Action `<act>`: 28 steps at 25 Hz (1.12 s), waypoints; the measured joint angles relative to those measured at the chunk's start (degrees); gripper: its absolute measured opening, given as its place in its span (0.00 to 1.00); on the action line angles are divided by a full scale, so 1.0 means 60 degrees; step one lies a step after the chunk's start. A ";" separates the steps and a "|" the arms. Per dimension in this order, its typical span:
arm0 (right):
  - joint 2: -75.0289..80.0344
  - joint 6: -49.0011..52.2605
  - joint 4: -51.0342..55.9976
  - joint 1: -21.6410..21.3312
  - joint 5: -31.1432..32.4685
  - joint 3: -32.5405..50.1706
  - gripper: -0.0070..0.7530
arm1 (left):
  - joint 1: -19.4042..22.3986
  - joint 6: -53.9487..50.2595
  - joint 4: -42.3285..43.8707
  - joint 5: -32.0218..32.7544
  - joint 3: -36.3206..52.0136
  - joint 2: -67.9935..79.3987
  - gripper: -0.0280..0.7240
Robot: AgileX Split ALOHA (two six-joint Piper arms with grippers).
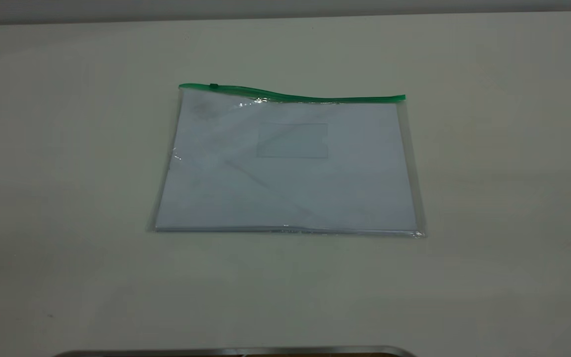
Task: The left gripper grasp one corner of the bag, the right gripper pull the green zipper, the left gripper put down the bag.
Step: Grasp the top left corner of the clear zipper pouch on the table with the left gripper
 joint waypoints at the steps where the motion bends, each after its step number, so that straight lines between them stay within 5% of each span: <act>1: 0.0000 0.0000 0.0000 0.0000 0.0000 0.0000 0.77 | 0.0000 0.0000 0.0000 0.0000 0.0000 0.0000 0.82; 23: 0.0000 0.0014 0.0009 0.0000 0.0000 0.0000 0.77 | 0.0000 0.0017 0.0000 -0.0017 0.0000 0.0312 0.82; 28: 0.0000 0.0059 0.0009 0.0000 -0.0701 -0.0251 0.77 | 0.0000 0.0017 0.0000 -0.0970 -0.0588 0.2253 0.82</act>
